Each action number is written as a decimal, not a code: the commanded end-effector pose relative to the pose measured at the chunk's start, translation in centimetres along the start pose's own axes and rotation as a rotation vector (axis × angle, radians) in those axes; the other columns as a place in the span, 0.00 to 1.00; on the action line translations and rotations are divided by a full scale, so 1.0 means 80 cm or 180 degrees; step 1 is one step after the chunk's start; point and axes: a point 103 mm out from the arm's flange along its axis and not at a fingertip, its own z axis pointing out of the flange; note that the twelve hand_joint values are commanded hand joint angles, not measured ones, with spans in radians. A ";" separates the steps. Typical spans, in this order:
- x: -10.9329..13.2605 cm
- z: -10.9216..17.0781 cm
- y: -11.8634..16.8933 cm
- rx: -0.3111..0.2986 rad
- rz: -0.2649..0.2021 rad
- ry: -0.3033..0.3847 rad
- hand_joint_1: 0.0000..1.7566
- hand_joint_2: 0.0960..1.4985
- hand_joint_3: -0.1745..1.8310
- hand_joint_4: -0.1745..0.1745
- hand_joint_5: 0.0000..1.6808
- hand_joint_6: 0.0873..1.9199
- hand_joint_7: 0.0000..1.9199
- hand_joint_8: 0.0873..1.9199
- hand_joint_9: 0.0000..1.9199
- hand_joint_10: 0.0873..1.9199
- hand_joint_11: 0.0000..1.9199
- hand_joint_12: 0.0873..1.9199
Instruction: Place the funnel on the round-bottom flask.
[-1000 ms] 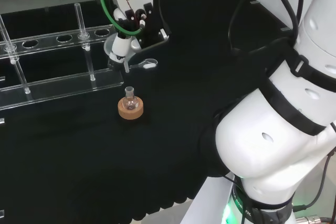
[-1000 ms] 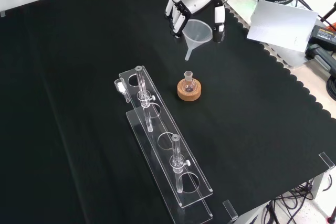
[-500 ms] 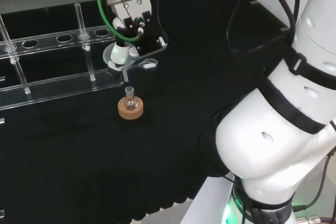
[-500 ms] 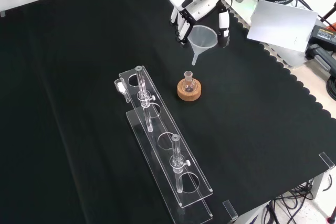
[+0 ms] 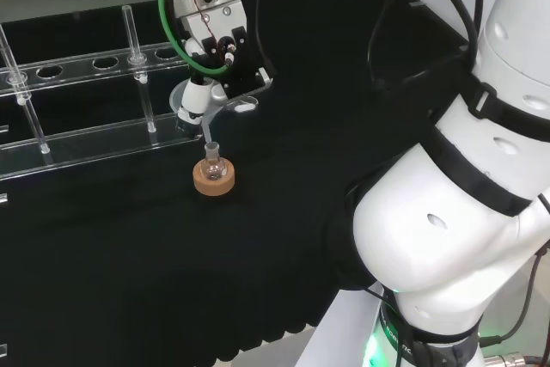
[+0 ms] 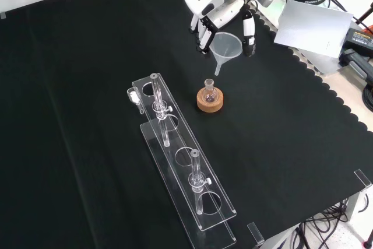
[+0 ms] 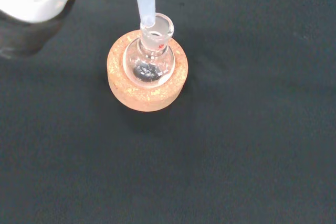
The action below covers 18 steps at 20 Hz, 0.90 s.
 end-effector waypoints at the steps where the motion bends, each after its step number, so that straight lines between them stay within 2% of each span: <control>1: -0.001 0.003 0.007 0.0033 -0.0002 0.0021 0.57 0.73 0.10 1.00 0.56 0.54 0.46 0.32 0.55 0.16 0.37 0.58; 4: -0.005 0.008 0.026 0.0094 -0.0022 0.0052 0.57 0.73 0.10 1.00 0.56 0.54 0.46 0.33 0.55 0.16 0.37 0.58; 6: -0.008 0.013 0.034 0.0052 -0.0043 0.0078 0.57 0.73 0.10 1.00 0.56 0.54 0.46 0.33 0.55 0.16 0.37 0.58; 18: -0.013 0.010 0.047 0.0000 -0.0093 0.0138 0.57 0.73 0.10 1.00 0.56 0.54 0.46 0.33 0.55 0.16 0.37 0.59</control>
